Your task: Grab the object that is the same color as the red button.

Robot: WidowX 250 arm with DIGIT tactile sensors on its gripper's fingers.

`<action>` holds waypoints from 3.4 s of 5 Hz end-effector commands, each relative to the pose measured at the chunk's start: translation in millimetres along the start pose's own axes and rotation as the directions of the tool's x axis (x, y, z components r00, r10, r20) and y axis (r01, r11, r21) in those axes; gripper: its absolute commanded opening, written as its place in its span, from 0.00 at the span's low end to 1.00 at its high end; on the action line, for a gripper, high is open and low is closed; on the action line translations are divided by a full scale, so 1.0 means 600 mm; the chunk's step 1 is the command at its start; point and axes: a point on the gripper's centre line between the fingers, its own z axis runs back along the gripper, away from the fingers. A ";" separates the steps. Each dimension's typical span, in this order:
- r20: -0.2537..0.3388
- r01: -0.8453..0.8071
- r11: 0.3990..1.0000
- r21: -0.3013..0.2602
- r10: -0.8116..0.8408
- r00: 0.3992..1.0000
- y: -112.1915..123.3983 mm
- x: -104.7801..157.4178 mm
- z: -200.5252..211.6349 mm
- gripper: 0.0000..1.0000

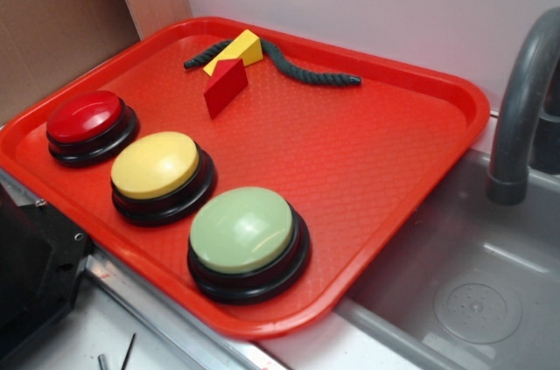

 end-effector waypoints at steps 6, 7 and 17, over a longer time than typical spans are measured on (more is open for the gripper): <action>0.090 -0.627 0.778 0.035 0.623 0.777 0.089 0.157 -0.198 1.00; 0.102 -0.636 0.771 0.034 0.630 0.770 0.107 0.182 -0.244 1.00; -0.021 -0.442 0.896 0.030 0.443 0.896 0.018 0.236 -0.139 0.00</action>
